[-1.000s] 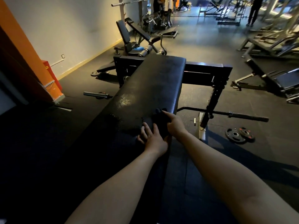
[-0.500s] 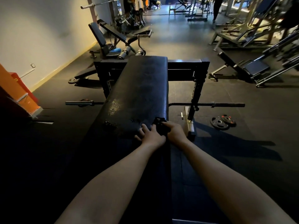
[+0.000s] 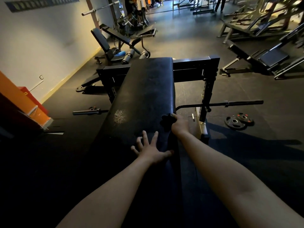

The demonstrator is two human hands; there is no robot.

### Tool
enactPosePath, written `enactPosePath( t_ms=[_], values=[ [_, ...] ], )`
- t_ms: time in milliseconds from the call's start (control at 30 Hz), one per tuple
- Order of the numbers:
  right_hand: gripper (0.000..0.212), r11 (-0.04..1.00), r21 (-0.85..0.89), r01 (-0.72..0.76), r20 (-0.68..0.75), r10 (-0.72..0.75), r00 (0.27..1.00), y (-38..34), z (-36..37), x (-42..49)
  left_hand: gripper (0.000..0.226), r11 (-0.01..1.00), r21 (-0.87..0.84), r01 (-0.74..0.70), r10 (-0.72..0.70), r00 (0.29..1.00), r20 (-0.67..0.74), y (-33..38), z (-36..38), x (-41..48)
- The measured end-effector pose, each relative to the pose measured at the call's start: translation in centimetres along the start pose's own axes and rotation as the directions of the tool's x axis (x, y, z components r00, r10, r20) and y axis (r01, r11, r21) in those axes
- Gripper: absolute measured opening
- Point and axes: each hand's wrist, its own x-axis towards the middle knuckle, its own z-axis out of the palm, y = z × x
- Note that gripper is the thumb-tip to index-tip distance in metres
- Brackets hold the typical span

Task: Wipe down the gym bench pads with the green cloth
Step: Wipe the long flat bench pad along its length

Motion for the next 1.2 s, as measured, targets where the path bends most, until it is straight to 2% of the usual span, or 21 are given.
enactPosePath(
  t_ms=[67, 167, 300, 367, 433, 533, 600, 667, 767, 833, 933, 1000, 1100, 1200],
  values=[
    [0.052, 1.0, 0.02, 0.006, -0.043, -0.005, 0.999, -0.2, 0.7, -0.8, 0.109, 1.0, -0.004, -0.012, 0.012, 1.0, -0.005, -0.1, 0.0, 0.0],
    [0.047, 0.989, -0.055, 0.14, -0.045, -0.143, 0.989, 0.3, 1.2, -3.2, 0.105, 1.0, 0.0, -0.026, 0.026, 1.0, 0.002, -0.1, -0.2, 0.0],
    [0.036, 0.979, 0.068, 0.191, -0.064, -0.187, 0.98, 1.7, 0.5, -6.5, 0.095, 0.998, 0.008, -0.055, 0.055, 0.998, -0.029, -0.2, -0.2, -0.2],
    [0.035, 0.979, 0.045, 0.197, -0.055, -0.194, 0.979, 2.5, 0.5, -8.2, 0.091, 0.999, 0.006, -0.05, 0.05, 0.998, -0.042, -0.3, -0.1, -0.5],
    [0.039, 0.979, 0.117, 0.168, -0.076, -0.16, 0.984, 3.2, 0.4, -8.7, 0.09, 0.997, 0.023, -0.068, 0.07, 0.995, -0.069, 0.1, -0.1, -0.4],
    [0.048, 0.934, 0.352, 0.063, -0.081, -0.037, 0.996, 3.2, -0.1, -6.5, 0.081, 0.977, 0.126, -0.17, 0.187, 0.971, -0.146, 2.0, -0.2, 0.4],
    [0.051, 0.893, 0.45, -0.012, -0.043, 0.035, 0.998, 2.9, -0.4, -4.1, 0.08, 0.975, 0.147, -0.164, 0.181, 0.977, -0.109, 3.7, 0.2, 1.0],
    [0.052, 0.833, 0.546, -0.091, 0.035, 0.086, 0.996, 2.6, -0.6, -1.6, 0.082, 0.984, 0.135, -0.112, 0.122, 0.99, -0.067, 4.8, 0.9, 1.6],
    [0.049, 0.677, 0.703, -0.218, 0.153, 0.156, 0.976, 3.1, -0.1, 1.4, 0.082, 0.988, 0.126, -0.091, 0.1, 0.993, -0.068, 5.1, 1.9, 2.0],
    [0.046, 0.659, 0.712, -0.241, 0.189, 0.15, 0.97, 4.1, 0.6, 1.9, 0.081, 0.988, 0.134, -0.077, 0.088, 0.993, -0.078, 5.2, 2.0, 2.1],
    [0.035, 0.712, 0.675, -0.194, 0.172, 0.104, 0.98, 5.3, 0.8, -0.1, 0.081, 0.984, 0.168, -0.054, 0.068, 0.994, -0.079, 5.5, 2.0, 2.3],
    [0.03, 0.693, 0.693, -0.198, 0.165, 0.116, 0.98, 6.5, 1.0, -2.6, 0.081, 0.985, 0.166, -0.044, 0.057, 0.995, -0.077, 5.6, 2.0, 2.1],
    [0.031, 0.679, 0.713, -0.176, 0.123, 0.126, 0.984, 8.4, 1.6, -6.2, 0.081, 0.982, 0.185, -0.043, 0.061, 0.994, -0.093, 5.5, 2.0, 2.1],
    [0.045, 0.704, 0.703, -0.101, 0.051, 0.091, 0.994, 8.5, 1.1, -6.0, 0.081, 0.984, 0.174, -0.048, 0.065, 0.994, -0.093, 5.5, 2.1, 2.0]
  ],
)
